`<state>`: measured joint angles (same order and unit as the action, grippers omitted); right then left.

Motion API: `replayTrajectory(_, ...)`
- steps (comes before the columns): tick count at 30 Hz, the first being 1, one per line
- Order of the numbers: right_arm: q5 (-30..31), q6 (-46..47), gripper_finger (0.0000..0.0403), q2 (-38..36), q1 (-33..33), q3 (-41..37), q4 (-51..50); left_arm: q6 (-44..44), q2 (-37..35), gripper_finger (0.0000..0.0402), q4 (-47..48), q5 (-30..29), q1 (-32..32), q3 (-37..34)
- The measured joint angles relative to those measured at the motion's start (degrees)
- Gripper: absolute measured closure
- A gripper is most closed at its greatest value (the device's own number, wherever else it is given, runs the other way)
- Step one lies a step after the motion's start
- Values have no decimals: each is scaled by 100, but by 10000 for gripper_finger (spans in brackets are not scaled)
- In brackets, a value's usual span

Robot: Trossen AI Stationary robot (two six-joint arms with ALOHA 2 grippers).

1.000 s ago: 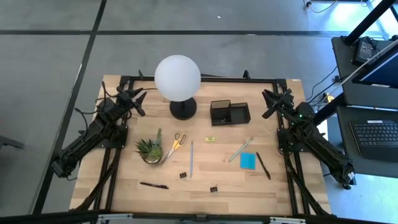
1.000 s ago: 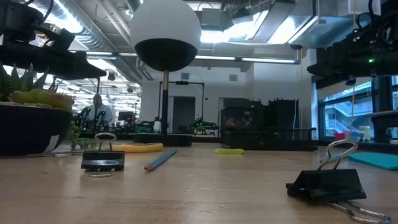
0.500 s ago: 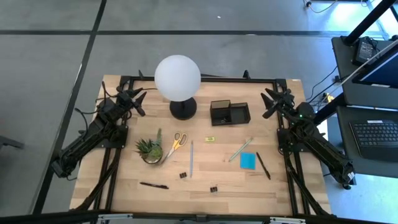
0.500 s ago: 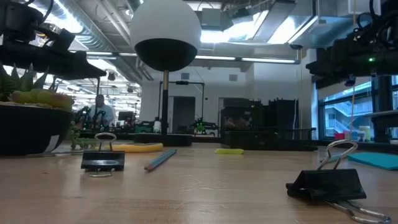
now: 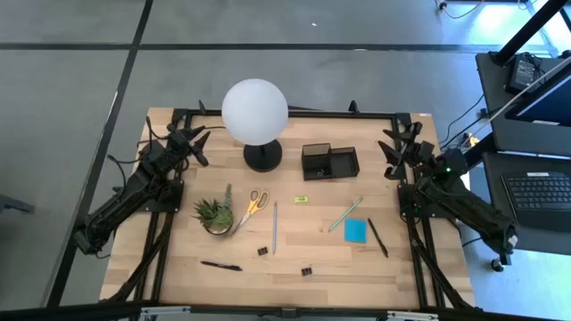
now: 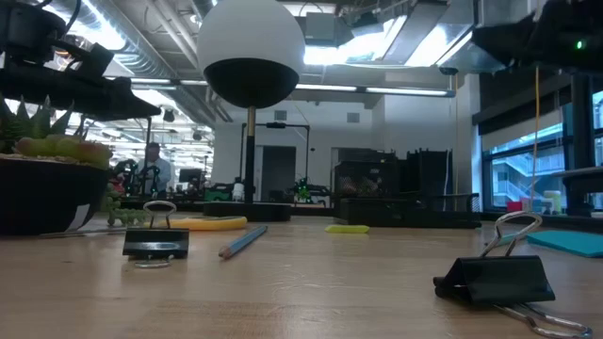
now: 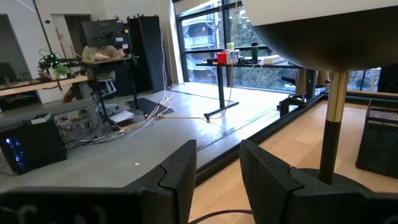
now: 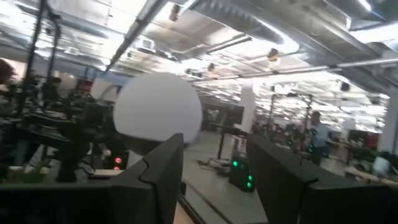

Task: Pick and place office supplies into organizer
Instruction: Put the light blue pencil into the desk organizer

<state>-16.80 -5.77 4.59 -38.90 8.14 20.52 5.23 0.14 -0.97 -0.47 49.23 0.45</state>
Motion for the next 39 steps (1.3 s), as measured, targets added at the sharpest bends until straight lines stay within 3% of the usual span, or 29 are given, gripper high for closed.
replayTrajectory(8,9,-801,224,1435,531,1537,-1287,2,0,282,-7,0,0,0)
replayTrajectory(16,17,-819,236,3130,888,2952,-3183,2,0,285,-8,0,0,-1)
replayTrajectory(25,17,-986,238,4246,1536,4263,-4956,2,0,285,1,0,0,0)
replayTrajectory(33,71,-988,238,4918,2255,4763,-5655,2,0,288,4,0,0,0)
replayTrajectory(39,812,-987,238,5427,2714,4883,-6272,63,0,288,7,-5,0,0)
